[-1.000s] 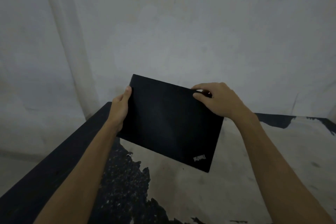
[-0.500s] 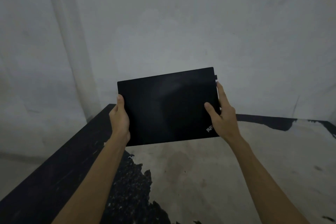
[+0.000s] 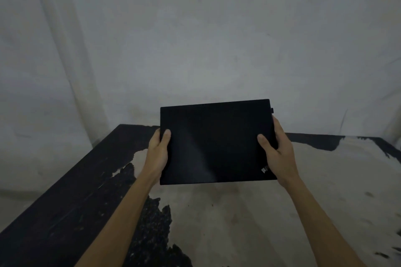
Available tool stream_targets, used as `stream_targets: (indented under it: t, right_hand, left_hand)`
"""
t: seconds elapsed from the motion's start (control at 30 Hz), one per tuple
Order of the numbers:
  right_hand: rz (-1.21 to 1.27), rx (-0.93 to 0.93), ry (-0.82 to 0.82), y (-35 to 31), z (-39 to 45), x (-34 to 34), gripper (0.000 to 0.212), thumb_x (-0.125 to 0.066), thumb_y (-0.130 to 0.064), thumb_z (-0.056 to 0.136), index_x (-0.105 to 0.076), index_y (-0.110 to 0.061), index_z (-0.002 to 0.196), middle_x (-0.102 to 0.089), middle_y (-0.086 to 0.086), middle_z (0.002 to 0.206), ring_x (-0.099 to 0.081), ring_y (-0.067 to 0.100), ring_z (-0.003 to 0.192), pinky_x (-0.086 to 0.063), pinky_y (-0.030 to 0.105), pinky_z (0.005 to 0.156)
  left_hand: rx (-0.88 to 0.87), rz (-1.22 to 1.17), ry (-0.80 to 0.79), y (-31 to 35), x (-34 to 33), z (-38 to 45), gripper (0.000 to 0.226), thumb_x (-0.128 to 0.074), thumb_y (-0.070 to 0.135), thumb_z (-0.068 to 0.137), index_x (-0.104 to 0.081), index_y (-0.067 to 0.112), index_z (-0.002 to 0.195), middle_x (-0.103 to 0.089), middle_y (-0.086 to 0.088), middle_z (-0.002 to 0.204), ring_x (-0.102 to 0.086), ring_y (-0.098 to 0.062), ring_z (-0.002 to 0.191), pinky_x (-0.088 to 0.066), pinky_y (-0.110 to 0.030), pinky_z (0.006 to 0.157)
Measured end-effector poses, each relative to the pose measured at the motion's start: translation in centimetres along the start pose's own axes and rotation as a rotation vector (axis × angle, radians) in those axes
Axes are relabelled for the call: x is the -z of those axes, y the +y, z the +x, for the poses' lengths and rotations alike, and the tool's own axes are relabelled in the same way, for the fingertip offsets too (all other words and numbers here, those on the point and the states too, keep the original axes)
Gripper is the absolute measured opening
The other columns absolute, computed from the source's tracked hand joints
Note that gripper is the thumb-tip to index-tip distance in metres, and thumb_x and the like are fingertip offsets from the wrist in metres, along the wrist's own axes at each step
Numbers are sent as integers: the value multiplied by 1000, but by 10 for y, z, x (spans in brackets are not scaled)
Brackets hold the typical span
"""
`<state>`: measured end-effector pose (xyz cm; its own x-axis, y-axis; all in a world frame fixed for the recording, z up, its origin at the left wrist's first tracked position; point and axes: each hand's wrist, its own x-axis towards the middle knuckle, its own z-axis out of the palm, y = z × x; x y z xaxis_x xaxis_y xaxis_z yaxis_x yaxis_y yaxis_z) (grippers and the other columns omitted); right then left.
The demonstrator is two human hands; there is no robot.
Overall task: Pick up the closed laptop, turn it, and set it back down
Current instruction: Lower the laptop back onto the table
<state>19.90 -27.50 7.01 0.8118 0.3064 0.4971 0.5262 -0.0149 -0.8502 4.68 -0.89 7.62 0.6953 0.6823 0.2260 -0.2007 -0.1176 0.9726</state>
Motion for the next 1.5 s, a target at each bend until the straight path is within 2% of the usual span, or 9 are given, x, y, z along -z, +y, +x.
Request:
stream_targets:
  t: [0.1,0.23,0.47,0.63,0.73,0.83,1.03,1.17,1.5]
  right_hand:
    - [67,-66,34,6,-3,12,53,-55,-23,105,-44,-39,154,-63,-16,143,-61,4,128,-55,34,106]
    - [129,-163,89,16,-5,21,49,-54,-23,105,-49,-40,150,-71,-20,125,-70,-2,108,-61,22,87]
    - [112,-267,110,38,-2,24,48,-54,-26,105,-49,-38,151,-70,-6,132,-69,11,115,-62,26,87]
    - [24,-328,90,65,3,23,42,-54,-28,104,-56,-32,146,-72,-5,129,-69,18,116,-59,40,96]
    - [12,-355,90,80,5,20,41,-54,-25,104,-59,-30,144,-73,-5,125,-71,14,111,-60,32,90]
    - [13,-380,86,92,6,16,41,-54,-24,105,-58,-27,146,-73,-7,122,-69,8,108,-59,19,81]
    - [-64,-446,152,109,12,12,35,-60,-28,101,-67,-19,134,-76,-5,109,-72,16,100,-60,39,90]
    - [-171,-464,172,117,14,9,32,-62,-31,98,-73,-15,124,-77,2,108,-73,23,101,-60,47,93]
    - [-317,-381,98,120,16,10,28,-58,-24,101,-75,-5,113,-73,11,98,-67,18,81,-49,24,64]
  left_hand:
    - [-83,65,-170,-9,-2,-1,45,-50,24,107,-44,25,151,-62,12,135,-68,3,107,-57,-15,81]
    - [-96,60,-230,-20,-10,-5,66,-58,23,103,-27,36,160,-52,14,150,-59,-6,128,-57,-28,98]
    - [-83,76,-159,-47,-31,-13,58,-60,15,102,-38,41,149,-55,24,138,-58,9,121,-54,-16,94]
    - [-61,133,-120,-61,-42,-8,53,-64,11,100,-48,49,132,-60,26,128,-61,15,112,-53,-13,90]
    - [-51,163,-111,-73,-46,-1,55,-68,11,97,-47,55,124,-60,27,124,-62,16,108,-55,-13,88]
    - [-27,217,-101,-84,-48,4,55,-70,13,96,-47,44,136,-57,32,121,-58,25,103,-51,-7,89]
    - [-32,338,-94,-99,-51,13,64,-73,26,94,-46,24,152,-63,11,138,-61,-7,124,-53,-30,103]
    - [-50,411,-74,-104,-52,16,62,-73,29,93,-50,22,150,-65,5,136,-62,-11,122,-53,-33,104]
    - [-27,741,-48,-115,-49,24,63,-66,54,91,-51,22,143,-51,1,120,-53,-18,113,-49,-35,96]
